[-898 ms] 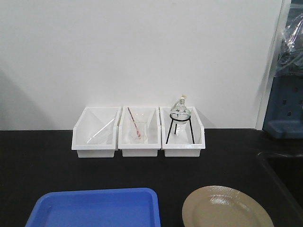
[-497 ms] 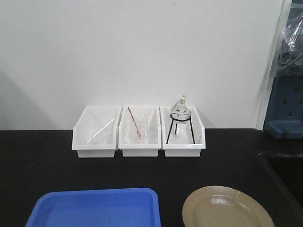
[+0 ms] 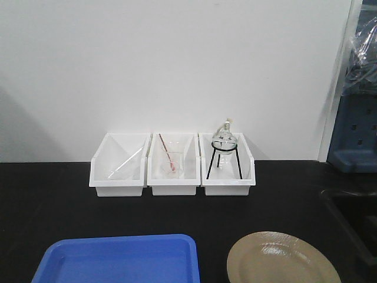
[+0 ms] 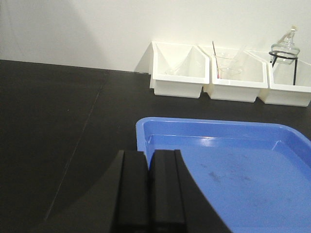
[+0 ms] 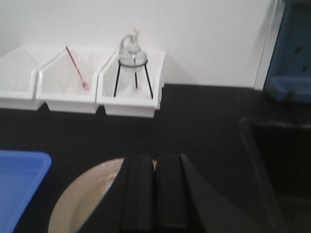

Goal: Place disk in tray to left cabinet
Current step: 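Move the right gripper toward the beige plate's rim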

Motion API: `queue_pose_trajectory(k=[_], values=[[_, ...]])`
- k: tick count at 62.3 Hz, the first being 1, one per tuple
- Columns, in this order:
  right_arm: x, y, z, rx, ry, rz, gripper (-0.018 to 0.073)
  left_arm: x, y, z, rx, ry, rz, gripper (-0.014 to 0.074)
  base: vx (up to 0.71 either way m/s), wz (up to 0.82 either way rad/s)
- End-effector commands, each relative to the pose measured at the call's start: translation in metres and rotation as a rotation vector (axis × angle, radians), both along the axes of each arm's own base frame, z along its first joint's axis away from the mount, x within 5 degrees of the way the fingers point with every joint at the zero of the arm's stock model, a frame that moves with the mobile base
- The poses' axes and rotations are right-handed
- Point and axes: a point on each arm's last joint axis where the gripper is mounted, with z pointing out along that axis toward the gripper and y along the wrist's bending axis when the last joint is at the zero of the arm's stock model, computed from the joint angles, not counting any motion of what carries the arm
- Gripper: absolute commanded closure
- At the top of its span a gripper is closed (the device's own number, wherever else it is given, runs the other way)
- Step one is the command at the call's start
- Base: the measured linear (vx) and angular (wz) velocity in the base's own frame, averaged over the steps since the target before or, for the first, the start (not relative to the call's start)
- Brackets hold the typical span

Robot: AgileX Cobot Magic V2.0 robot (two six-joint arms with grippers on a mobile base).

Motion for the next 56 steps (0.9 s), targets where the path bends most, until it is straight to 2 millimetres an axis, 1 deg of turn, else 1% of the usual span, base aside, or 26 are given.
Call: queue_pose_trajectory(k=[1,6,11,19,26,37,42,44,51,56], values=[[0.018,0.002,0.008,0.034,-0.013,-0.010,0.0562,0.000,0.000,0.002,-0.011,-0.078,0.004,0.0603,0.00,0.00],[0.026,0.003,-0.001,0.050,0.039,-0.016,0.0559,0.000,0.000,0.002,-0.011,-0.078,0.004,0.0603,0.00,0.00],[0.030,0.004,-0.007,0.053,0.071,-0.019,0.0543,0.000,0.000,0.002,-0.011,-0.078,0.004,0.0603,0.00,0.00],[0.031,0.004,-0.011,0.049,0.102,-0.020,0.0463,0.000,0.000,0.002,-0.011,-0.078,0.004,0.0603,0.00,0.00],[0.031,0.004,-0.011,0.049,0.104,-0.020,0.0319,0.000,0.000,0.002,-0.011,-0.078,0.004,0.0603,0.00,0.00],[0.030,0.004,-0.012,0.051,0.120,-0.022,-0.0038,0.000,0.000,0.002,-0.011,-0.078,0.004,0.0603,0.00,0.00],[0.030,0.004,-0.012,0.049,0.120,-0.021,-0.0148,0.000,0.000,0.002,-0.011,-0.078,0.004,0.0603,0.00,0.00],[0.030,0.004,-0.012,0.050,0.123,-0.021,-0.0172,0.000,0.000,0.002,-0.011,-0.078,0.004,0.0603,0.00,0.00],[0.027,0.004,-0.019,0.158,0.216,-0.059,-0.0167,0.000,0.000,0.002,-0.011,-0.078,0.004,0.0603,0.00,0.00],[0.025,-0.001,-0.026,0.231,0.310,-0.111,-0.0154,0.000,0.000,0.002,-0.011,-0.078,0.004,0.0603,0.00,0.00]])
